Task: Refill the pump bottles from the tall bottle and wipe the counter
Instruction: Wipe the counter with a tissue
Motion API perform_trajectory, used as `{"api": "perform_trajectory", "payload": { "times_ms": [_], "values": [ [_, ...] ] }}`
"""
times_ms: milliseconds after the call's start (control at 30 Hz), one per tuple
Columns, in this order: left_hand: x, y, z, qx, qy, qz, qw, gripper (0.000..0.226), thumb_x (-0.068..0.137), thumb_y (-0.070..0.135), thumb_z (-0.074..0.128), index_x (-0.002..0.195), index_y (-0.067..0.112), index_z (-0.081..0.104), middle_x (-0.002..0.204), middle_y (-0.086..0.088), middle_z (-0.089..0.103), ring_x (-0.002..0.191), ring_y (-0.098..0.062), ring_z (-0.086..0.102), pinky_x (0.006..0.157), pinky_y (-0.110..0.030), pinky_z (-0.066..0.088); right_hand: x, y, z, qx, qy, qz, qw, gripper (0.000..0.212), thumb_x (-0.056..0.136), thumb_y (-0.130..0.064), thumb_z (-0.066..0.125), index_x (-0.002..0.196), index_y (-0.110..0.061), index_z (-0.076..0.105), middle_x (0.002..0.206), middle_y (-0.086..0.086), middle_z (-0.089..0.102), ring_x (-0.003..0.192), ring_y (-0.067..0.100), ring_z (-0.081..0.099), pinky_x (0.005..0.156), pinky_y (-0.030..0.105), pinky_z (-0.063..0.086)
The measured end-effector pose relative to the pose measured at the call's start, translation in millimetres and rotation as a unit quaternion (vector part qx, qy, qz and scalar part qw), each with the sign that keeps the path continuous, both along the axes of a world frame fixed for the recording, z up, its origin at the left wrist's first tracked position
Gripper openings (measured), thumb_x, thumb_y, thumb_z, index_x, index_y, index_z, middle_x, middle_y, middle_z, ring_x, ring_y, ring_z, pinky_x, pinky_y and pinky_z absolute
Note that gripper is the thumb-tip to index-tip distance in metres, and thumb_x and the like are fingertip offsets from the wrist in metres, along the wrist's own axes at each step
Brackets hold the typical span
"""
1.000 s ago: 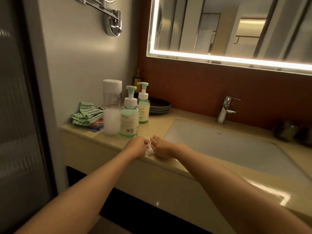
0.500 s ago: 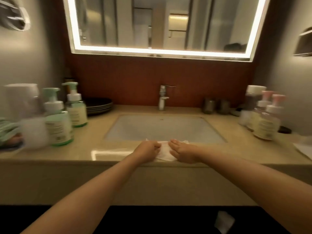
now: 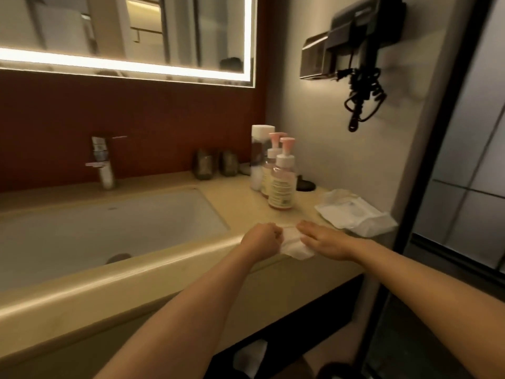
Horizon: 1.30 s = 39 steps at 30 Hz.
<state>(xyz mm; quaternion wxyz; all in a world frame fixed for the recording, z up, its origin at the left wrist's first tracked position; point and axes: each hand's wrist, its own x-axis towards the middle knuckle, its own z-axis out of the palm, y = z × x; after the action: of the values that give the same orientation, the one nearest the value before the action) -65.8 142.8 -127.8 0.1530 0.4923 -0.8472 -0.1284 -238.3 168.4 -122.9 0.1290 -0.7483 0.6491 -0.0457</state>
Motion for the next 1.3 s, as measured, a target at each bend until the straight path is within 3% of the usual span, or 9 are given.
{"api": "perform_trajectory", "payload": {
  "times_ms": [67,133,267,433,567,733,1000,1233,1300],
  "values": [
    [-1.0,-11.2,-0.6,0.007,0.039,0.019,0.999,0.032,0.092,0.022,0.046,0.119,0.014,0.061,0.124,-0.010,0.058,0.112,-0.027,0.053,0.094,-0.030,0.042,-8.6,0.3,-3.1,-0.046,-0.061,-0.030,0.997,0.048,0.099,-0.037,0.032,0.141,-0.014,0.036,0.149,0.002,0.032,0.138,0.018,0.027,0.113,0.030,0.018],
    [7.3,-22.4,-0.9,-0.028,0.080,0.063,0.994,0.033,0.092,0.021,0.049,0.123,0.015,0.058,0.127,-0.008,0.057,0.115,-0.025,0.052,0.095,-0.029,0.039,-16.7,-1.4,-3.2,-0.109,-0.042,-0.049,0.992,0.040,0.098,-0.035,0.036,0.128,-0.015,0.052,0.133,0.003,0.049,0.125,0.022,0.042,0.104,0.034,0.033],
    [22.7,-32.7,-4.8,-0.097,0.001,0.107,0.990,0.030,0.090,0.018,0.047,0.117,0.014,0.061,0.121,-0.009,0.057,0.112,-0.027,0.049,0.092,-0.036,0.044,-20.7,-6.4,-3.4,-0.143,0.008,-0.079,0.987,0.025,0.095,-0.024,0.044,0.113,-0.017,0.058,0.114,0.006,0.054,0.106,0.022,0.049,0.091,0.034,0.042],
    [10.5,-15.6,1.3,-0.143,-0.054,0.043,0.987,0.020,0.092,0.021,0.050,0.108,0.018,0.061,0.113,-0.004,0.056,0.107,-0.022,0.045,0.085,-0.031,0.042,-16.7,2.5,-9.2,-0.185,-0.102,-0.077,0.974,0.015,0.091,-0.013,0.048,0.100,-0.014,0.060,0.090,-0.001,0.052,0.084,0.015,0.050,0.072,0.027,0.040],
    [-12.3,8.7,-1.4,-0.177,-0.018,-0.042,0.983,0.018,0.090,0.021,0.053,0.104,0.016,0.063,0.110,-0.002,0.056,0.104,-0.019,0.045,0.083,-0.028,0.041,-48.2,36.4,-43.1,-0.258,-0.030,-0.011,0.966,0.017,0.092,-0.014,0.050,0.104,-0.010,0.061,0.099,0.005,0.059,0.094,0.021,0.052,0.082,0.032,0.044],
    [-57.7,45.0,-39.0,-0.235,0.054,-0.143,0.960,0.016,0.089,0.014,0.050,0.093,0.010,0.065,0.101,-0.004,0.060,0.097,-0.022,0.049,0.079,-0.031,0.041,-99.3,86.5,-92.1,-0.260,-0.041,-0.072,0.962,0.014,0.090,-0.008,0.050,0.098,-0.009,0.062,0.094,0.005,0.058,0.089,0.021,0.053,0.078,0.031,0.044],
    [-108.3,62.8,-160.5,0.111,0.125,-0.055,0.984,0.012,0.090,0.021,0.053,0.083,0.019,0.062,0.079,0.002,0.063,0.069,-0.016,0.059,0.064,-0.034,0.051,-151.1,129.4,-174.0,-0.141,-0.042,-0.131,0.980,0.019,0.092,-0.014,0.047,0.102,-0.015,0.062,0.099,0.000,0.055,0.091,0.013,0.047,0.081,0.027,0.042],
    [-156.5,38.8,-227.0,0.267,0.152,0.055,0.950,0.010,0.089,0.012,0.053,0.082,0.018,0.056,0.090,-0.005,0.062,0.080,-0.019,0.060,0.071,-0.030,0.052,-188.9,110.6,-236.7,-0.082,-0.048,-0.186,0.978,0.021,0.094,-0.015,0.044,0.105,-0.017,0.061,0.100,-0.003,0.053,0.089,0.010,0.045,0.077,0.023,0.038],
    [-172.5,32.8,-245.0,0.319,0.147,0.082,0.933,0.013,0.087,0.010,0.054,0.098,0.017,0.056,0.108,-0.008,0.060,0.094,-0.021,0.058,0.080,-0.029,0.050,-194.4,101.7,-253.2,-0.065,-0.045,-0.203,0.976,0.021,0.094,-0.018,0.044,0.108,-0.017,0.060,0.103,0.001,0.053,0.092,0.017,0.050,0.079,0.027,0.041]
  ]
}}
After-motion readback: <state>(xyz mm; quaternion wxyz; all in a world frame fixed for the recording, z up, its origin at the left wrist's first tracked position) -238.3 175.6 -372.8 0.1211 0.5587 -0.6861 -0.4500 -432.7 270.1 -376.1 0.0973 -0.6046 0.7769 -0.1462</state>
